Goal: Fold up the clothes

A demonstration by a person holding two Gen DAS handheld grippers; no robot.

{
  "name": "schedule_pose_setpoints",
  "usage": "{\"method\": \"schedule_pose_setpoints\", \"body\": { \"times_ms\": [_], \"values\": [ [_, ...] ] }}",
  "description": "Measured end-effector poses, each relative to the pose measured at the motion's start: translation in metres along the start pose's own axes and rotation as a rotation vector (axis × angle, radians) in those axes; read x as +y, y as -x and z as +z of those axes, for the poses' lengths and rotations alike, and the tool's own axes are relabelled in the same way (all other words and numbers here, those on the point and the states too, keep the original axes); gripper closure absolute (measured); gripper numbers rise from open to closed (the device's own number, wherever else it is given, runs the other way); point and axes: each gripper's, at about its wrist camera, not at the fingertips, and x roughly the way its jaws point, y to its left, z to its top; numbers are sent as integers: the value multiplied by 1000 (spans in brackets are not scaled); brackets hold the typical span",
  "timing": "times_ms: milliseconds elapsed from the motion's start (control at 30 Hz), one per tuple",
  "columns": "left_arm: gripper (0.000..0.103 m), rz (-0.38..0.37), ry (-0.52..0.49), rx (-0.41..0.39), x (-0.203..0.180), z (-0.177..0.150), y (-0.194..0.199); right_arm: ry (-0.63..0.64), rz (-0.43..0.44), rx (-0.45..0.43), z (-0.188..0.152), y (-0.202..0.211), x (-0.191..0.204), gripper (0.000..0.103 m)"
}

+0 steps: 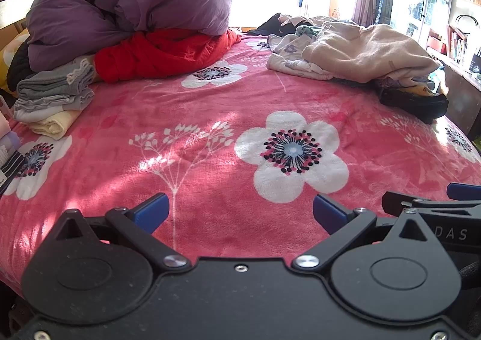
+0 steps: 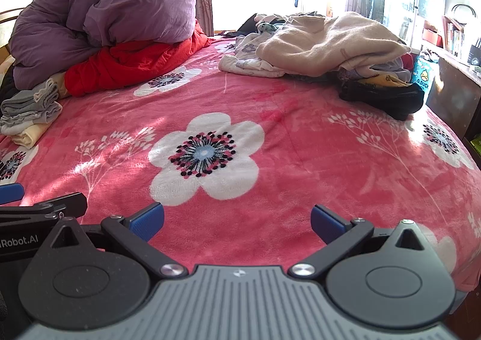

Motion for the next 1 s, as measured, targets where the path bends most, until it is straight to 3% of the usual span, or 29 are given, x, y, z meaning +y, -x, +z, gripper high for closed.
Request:
{"method": "schedule_pose_setpoints", "body": {
  "times_ms": [1000],
  "values": [
    [0,13,-2,13,-8,4,-9,-37,37,1,3,-8,-15,0]
  ]
}}
